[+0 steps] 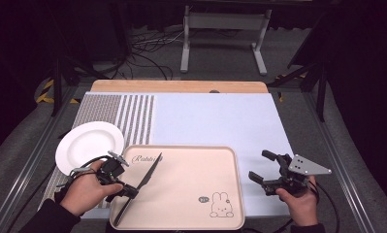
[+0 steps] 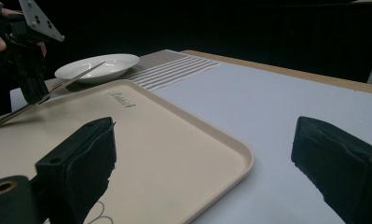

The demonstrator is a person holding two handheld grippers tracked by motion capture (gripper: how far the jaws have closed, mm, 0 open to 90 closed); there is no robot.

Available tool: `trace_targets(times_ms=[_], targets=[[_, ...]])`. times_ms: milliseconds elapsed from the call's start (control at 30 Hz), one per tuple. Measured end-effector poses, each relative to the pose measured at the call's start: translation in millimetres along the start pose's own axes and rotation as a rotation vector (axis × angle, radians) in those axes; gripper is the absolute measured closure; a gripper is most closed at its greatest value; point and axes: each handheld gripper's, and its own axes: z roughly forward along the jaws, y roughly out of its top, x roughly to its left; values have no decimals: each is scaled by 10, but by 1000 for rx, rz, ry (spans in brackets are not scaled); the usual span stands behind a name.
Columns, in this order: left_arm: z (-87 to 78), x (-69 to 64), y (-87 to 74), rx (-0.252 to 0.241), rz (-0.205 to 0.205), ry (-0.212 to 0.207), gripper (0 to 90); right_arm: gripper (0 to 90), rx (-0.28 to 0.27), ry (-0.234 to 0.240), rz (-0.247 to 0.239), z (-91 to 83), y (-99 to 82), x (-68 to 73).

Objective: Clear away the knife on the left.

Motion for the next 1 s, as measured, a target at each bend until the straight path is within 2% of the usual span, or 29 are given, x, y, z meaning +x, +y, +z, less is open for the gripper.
trace_targets(times_ms=[500,667,800,1000], targets=[[64,48,12,2,-25,15,802,69,-3,0,1,-9,5,5],[95,82,20,6,-49,10,802,69,-1,0,2,-8,1,2],[116,89,24,-5,-68,23,801,69,1,1,2,-7,-2,3],[147,113,28,2,-73,23,800,69,-1,1,2,-12,0,3]])
